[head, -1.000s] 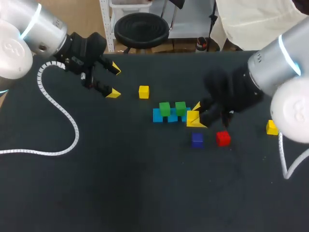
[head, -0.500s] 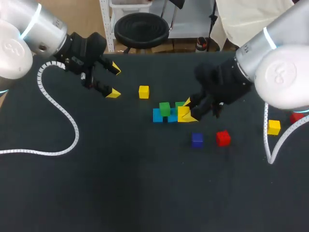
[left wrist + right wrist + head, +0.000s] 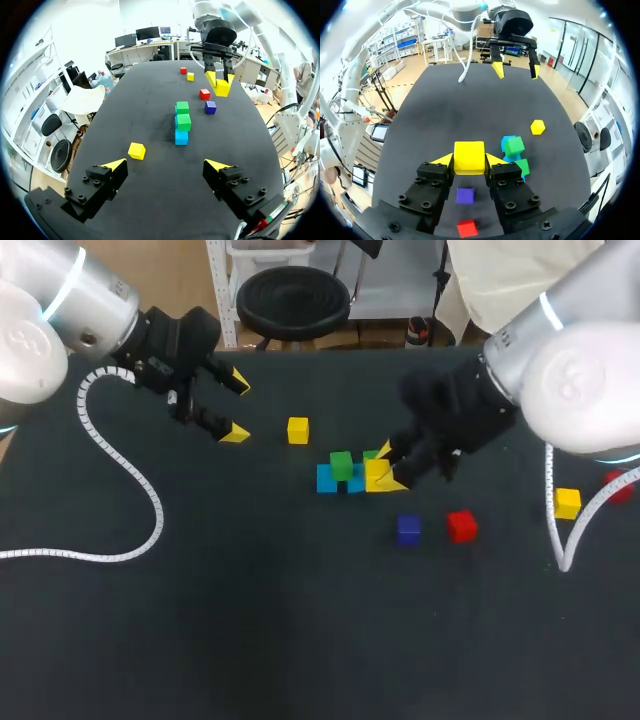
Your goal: Place the blue cubes, place green cubes on the blue cubes, place the yellow cubes on the green cubes, then place the red cubes on the yellow cubes, and place purple cube on the red cubes.
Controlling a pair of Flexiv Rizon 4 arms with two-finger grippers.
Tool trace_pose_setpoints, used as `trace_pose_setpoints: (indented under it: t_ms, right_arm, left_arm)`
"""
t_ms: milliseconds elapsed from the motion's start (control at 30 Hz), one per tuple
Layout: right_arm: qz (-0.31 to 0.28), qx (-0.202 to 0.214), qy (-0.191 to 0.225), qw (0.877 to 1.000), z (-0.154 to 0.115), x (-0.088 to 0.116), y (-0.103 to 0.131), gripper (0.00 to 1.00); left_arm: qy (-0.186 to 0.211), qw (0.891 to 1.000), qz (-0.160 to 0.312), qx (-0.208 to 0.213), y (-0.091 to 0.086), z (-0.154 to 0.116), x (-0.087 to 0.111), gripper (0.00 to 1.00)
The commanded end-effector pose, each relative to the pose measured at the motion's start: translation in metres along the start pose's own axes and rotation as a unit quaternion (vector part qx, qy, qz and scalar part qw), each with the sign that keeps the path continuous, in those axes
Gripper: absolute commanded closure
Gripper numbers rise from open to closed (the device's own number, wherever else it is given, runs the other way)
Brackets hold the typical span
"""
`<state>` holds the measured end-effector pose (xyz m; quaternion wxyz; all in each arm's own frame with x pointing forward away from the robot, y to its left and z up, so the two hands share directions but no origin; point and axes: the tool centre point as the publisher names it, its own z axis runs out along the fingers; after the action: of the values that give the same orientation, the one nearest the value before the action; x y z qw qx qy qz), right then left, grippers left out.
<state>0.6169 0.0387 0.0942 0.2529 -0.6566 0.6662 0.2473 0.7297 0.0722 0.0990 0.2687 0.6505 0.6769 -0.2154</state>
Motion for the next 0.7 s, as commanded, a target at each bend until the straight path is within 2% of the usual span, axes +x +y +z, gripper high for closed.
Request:
trace_pose_setpoints:
  t_ms: [33,267,700]
  right_arm:
    - [-0.004,-0.005,-0.013,1.0,0.01,0.003,-0.015,1.0]
    - [-0.01,-0.017,0.0,1.0,0.02,0.006,-0.027,1.0]
    - [-0.01,-0.022,0.033,0.999,0.02,0.007,-0.036,1.0]
  left_arm:
    - [0.0,1.0,0.001,0.001,0.001,0.0,0.0,0.0]
    - [0.0,1.0,0.001,0.001,0.001,0.0,0.0,0.0]
    - [0.0,1.0,0.001,0.001,0.001,0.0,0.0,0.0]
